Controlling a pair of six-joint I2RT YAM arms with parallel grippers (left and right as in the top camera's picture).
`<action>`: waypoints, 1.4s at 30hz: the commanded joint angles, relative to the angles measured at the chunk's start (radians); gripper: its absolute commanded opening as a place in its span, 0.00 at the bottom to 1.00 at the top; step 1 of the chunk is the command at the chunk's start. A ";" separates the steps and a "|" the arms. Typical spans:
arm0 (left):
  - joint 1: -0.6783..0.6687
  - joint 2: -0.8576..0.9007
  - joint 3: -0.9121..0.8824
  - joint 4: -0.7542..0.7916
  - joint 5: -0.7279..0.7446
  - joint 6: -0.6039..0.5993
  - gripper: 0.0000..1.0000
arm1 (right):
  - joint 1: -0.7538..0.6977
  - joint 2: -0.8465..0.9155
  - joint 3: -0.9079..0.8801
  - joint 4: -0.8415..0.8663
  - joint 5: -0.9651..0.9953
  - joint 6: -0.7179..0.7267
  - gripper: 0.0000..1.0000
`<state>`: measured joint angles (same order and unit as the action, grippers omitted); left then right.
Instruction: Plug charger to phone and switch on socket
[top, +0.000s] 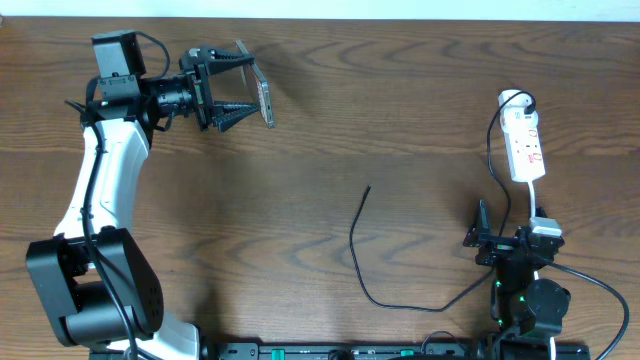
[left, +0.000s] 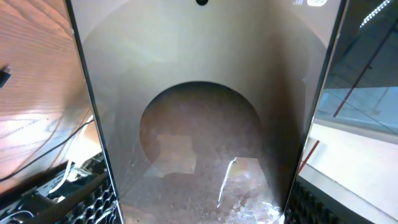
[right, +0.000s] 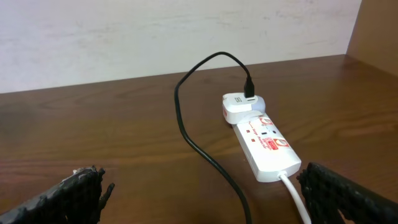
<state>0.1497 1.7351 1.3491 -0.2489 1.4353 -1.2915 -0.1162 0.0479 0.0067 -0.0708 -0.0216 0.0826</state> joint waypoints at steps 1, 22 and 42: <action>0.005 -0.023 0.037 0.008 0.051 -0.047 0.08 | 0.006 -0.003 -0.001 -0.004 0.008 -0.013 0.99; 0.018 -0.023 0.037 0.009 0.058 -0.146 0.08 | 0.006 -0.003 -0.001 -0.004 0.008 -0.013 0.99; 0.018 -0.023 0.037 0.009 0.058 -0.143 0.08 | 0.006 -0.003 -0.001 -0.004 0.008 -0.013 0.99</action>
<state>0.1627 1.7351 1.3491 -0.2485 1.4422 -1.4364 -0.1162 0.0479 0.0067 -0.0708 -0.0216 0.0826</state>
